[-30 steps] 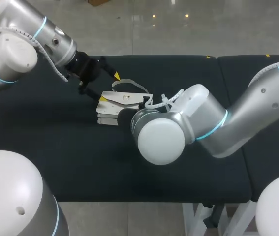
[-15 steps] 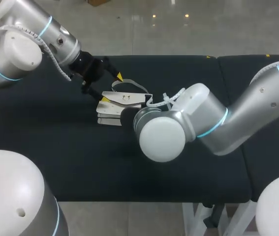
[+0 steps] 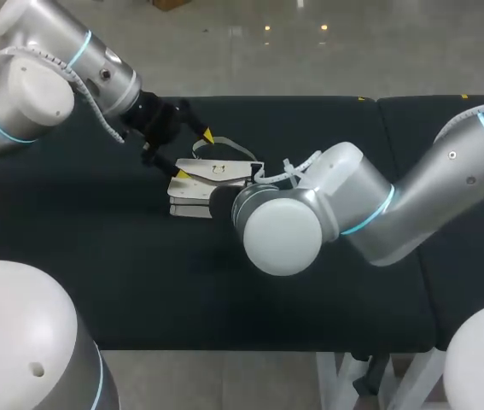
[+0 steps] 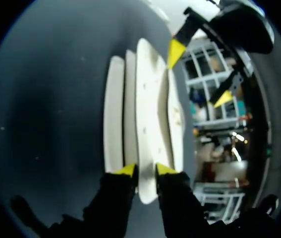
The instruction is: Pick up the bag, open it, inspect its contents, close it, and place it on the opposite side
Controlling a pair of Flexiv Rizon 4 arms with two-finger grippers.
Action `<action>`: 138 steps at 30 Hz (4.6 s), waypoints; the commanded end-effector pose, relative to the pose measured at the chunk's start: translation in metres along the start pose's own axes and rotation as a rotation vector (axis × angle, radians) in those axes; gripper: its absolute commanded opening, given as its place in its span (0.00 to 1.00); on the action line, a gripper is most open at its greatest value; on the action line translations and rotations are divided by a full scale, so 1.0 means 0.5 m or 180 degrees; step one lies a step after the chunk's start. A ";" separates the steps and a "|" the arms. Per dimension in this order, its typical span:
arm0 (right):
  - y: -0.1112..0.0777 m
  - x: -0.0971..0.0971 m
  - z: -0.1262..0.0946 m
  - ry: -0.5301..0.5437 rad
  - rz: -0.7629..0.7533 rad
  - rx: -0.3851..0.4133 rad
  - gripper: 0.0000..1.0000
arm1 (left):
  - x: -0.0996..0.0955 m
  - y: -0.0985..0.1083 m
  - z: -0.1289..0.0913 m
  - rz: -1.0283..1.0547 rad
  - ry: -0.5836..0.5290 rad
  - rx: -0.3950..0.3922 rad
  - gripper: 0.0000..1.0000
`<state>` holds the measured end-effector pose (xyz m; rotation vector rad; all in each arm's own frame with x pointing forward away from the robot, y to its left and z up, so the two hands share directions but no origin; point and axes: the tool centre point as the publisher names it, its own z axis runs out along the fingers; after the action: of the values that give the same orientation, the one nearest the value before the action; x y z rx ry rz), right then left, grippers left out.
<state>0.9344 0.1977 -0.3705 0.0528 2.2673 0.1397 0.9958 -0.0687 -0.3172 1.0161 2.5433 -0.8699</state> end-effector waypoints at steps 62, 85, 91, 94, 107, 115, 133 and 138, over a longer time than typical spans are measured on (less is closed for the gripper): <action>0.003 0.015 0.002 -0.0012 0.0078 -0.0009 0.00 | -0.037 0.040 0.033 -0.0077 -0.0827 -0.0028 0.00; 0.003 0.015 0.002 -0.0012 0.0078 -0.0009 0.00 | -0.080 0.056 0.005 -0.0984 -0.0271 0.0255 0.00; 0.003 0.015 0.002 -0.0012 0.0078 -0.0009 0.00 | -0.047 0.041 0.010 -0.0783 -0.0333 0.0138 1.00; 0.003 0.015 0.002 -0.0012 0.0078 -0.0009 0.00 | -0.031 0.038 0.011 -0.0797 -0.0421 0.0087 1.00; 0.003 0.015 0.002 -0.0012 0.0078 -0.0009 0.00 | -0.067 0.070 0.054 -0.0971 -0.0509 0.0017 0.93; 0.003 0.015 0.002 -0.0012 0.0078 -0.0009 0.00 | -0.100 0.099 0.077 -0.1106 -0.0461 0.0016 0.73; 0.003 0.015 0.002 -0.0012 0.0078 -0.0009 0.00 | -0.116 0.132 0.109 -0.1286 -0.0259 0.0117 0.41; 0.003 0.015 0.002 -0.0012 0.0078 -0.0009 0.00 | -0.115 0.135 0.111 -0.1311 -0.0228 0.0102 0.00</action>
<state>0.9308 0.1993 -0.3748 0.0786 2.2681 0.1564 1.0814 -0.0941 -0.3626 0.4552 2.7233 -1.0249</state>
